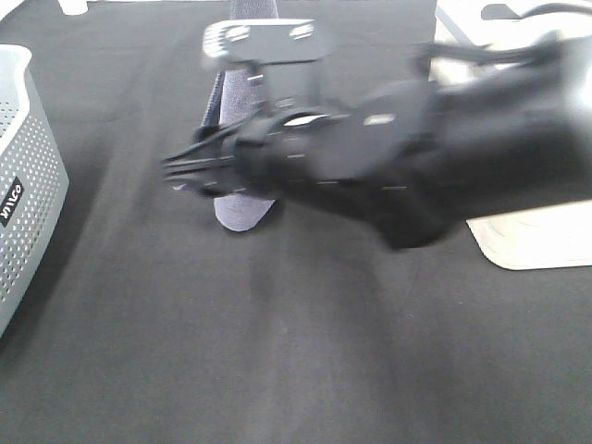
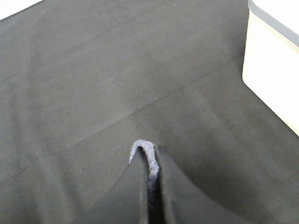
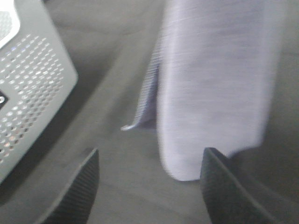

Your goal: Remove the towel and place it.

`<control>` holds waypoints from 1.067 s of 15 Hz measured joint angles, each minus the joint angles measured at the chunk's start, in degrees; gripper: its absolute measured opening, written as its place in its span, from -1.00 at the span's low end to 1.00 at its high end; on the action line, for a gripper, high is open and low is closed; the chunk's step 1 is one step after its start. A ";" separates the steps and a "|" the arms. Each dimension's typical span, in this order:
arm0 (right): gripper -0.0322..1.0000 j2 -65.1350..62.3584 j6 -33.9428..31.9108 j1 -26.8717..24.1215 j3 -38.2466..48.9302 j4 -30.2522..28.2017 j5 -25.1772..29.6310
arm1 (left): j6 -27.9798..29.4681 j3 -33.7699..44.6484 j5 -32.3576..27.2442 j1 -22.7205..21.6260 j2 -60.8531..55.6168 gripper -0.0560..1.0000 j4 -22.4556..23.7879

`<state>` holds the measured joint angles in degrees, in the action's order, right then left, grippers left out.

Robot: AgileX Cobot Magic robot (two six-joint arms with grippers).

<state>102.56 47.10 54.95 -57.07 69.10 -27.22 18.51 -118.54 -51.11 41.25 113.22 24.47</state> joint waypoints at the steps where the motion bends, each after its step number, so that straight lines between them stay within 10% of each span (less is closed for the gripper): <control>1: 0.28 2.64 1.66 1.15 -2.58 1.43 0.00 | 0.00 0.00 0.17 0.00 0.00 -0.89 0.00; 16: 0.24 19.48 5.90 2.75 -20.34 2.81 -7.16 | 0.00 0.00 1.49 0.00 0.00 -0.89 -0.52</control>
<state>122.04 53.00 57.70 -77.41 71.91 -34.38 18.51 -118.54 -49.62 41.25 113.22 23.95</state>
